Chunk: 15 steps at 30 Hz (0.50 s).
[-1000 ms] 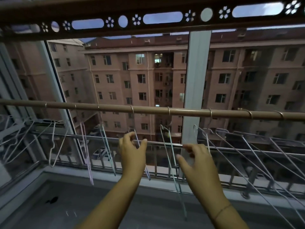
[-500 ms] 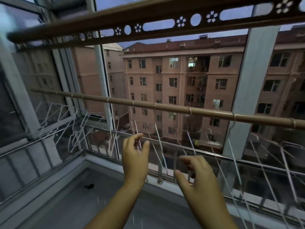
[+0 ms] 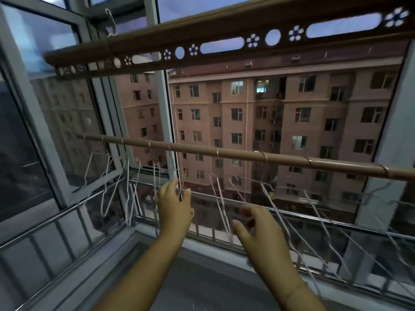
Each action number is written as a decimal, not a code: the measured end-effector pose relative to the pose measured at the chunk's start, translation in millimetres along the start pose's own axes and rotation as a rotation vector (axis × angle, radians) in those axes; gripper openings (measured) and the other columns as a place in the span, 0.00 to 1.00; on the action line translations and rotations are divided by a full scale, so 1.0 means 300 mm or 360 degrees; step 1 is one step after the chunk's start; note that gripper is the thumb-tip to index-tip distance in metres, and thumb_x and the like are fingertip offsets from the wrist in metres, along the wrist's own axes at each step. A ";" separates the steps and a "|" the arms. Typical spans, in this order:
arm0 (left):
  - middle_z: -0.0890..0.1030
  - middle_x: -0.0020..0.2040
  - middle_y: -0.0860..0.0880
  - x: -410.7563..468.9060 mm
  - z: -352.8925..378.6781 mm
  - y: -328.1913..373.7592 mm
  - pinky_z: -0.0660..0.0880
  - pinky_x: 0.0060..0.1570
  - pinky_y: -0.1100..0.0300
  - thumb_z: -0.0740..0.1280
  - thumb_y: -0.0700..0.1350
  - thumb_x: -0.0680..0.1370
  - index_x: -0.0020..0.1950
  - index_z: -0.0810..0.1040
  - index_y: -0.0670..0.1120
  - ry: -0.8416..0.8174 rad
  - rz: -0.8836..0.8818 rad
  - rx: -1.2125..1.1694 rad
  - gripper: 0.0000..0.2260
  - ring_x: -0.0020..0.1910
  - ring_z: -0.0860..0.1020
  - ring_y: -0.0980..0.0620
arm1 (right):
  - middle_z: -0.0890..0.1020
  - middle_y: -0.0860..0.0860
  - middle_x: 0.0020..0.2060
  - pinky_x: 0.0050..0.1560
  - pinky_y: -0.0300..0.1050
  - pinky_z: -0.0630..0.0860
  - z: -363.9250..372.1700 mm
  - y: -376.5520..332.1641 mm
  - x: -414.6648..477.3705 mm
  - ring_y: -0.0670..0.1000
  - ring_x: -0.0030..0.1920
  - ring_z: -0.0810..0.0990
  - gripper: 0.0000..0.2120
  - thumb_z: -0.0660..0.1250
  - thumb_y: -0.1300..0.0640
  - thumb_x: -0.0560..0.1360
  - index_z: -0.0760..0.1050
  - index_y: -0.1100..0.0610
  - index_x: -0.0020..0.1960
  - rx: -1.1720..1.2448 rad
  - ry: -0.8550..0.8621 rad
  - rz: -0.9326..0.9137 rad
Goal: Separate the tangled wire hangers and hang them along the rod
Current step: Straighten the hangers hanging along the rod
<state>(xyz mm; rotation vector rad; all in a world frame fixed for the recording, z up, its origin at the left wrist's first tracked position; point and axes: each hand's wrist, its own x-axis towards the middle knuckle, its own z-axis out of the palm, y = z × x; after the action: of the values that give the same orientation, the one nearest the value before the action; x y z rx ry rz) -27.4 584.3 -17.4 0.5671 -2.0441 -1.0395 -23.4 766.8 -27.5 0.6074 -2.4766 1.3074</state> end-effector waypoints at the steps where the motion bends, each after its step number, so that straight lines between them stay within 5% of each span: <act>1: 0.65 0.71 0.46 0.036 -0.004 -0.022 0.73 0.44 0.74 0.61 0.44 0.80 0.71 0.68 0.44 -0.0066 -0.0030 0.0040 0.19 0.65 0.70 0.44 | 0.74 0.48 0.54 0.56 0.47 0.73 0.031 0.001 0.024 0.50 0.54 0.74 0.18 0.65 0.50 0.75 0.71 0.54 0.62 -0.0040 0.0006 0.0041; 4: 0.64 0.72 0.43 0.134 -0.001 -0.078 0.69 0.62 0.59 0.58 0.42 0.81 0.72 0.66 0.41 -0.0158 -0.0092 0.0098 0.19 0.68 0.67 0.43 | 0.75 0.50 0.51 0.55 0.48 0.73 0.112 -0.002 0.077 0.51 0.54 0.74 0.15 0.65 0.49 0.74 0.73 0.54 0.58 -0.0091 0.0016 0.0134; 7: 0.67 0.72 0.41 0.214 0.014 -0.129 0.66 0.67 0.48 0.60 0.43 0.80 0.72 0.67 0.40 -0.0226 -0.0197 0.0118 0.20 0.68 0.69 0.41 | 0.76 0.50 0.47 0.51 0.50 0.75 0.173 -0.010 0.117 0.52 0.48 0.75 0.11 0.65 0.50 0.74 0.74 0.56 0.52 -0.0076 0.0050 0.0182; 9: 0.72 0.69 0.41 0.243 0.025 -0.159 0.69 0.64 0.48 0.61 0.44 0.80 0.70 0.70 0.41 -0.0253 -0.0248 0.0072 0.19 0.66 0.71 0.40 | 0.76 0.50 0.45 0.49 0.51 0.76 0.196 -0.012 0.139 0.51 0.45 0.75 0.10 0.65 0.50 0.74 0.75 0.56 0.49 -0.0073 0.0056 0.0208; 12: 0.82 0.48 0.43 0.263 0.030 -0.191 0.74 0.48 0.51 0.62 0.43 0.79 0.53 0.80 0.44 -0.0234 -0.0276 -0.0080 0.08 0.50 0.79 0.41 | 0.78 0.48 0.41 0.47 0.50 0.77 0.219 -0.008 0.166 0.47 0.42 0.76 0.06 0.65 0.52 0.74 0.76 0.54 0.45 0.0001 0.0046 0.0236; 15: 0.83 0.42 0.45 0.266 0.033 -0.200 0.78 0.42 0.50 0.61 0.43 0.80 0.55 0.80 0.40 -0.0181 -0.0335 -0.0287 0.11 0.39 0.79 0.46 | 0.78 0.44 0.36 0.41 0.42 0.75 0.233 -0.004 0.191 0.43 0.39 0.76 0.04 0.65 0.53 0.75 0.77 0.51 0.43 0.0048 0.0014 0.0226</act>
<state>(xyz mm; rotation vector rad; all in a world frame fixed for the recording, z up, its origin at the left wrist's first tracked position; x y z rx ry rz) -81.1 501.8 -36.3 0.6513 -1.9918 -1.3928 -76.1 694.5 -40.9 0.4383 -2.5373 1.3975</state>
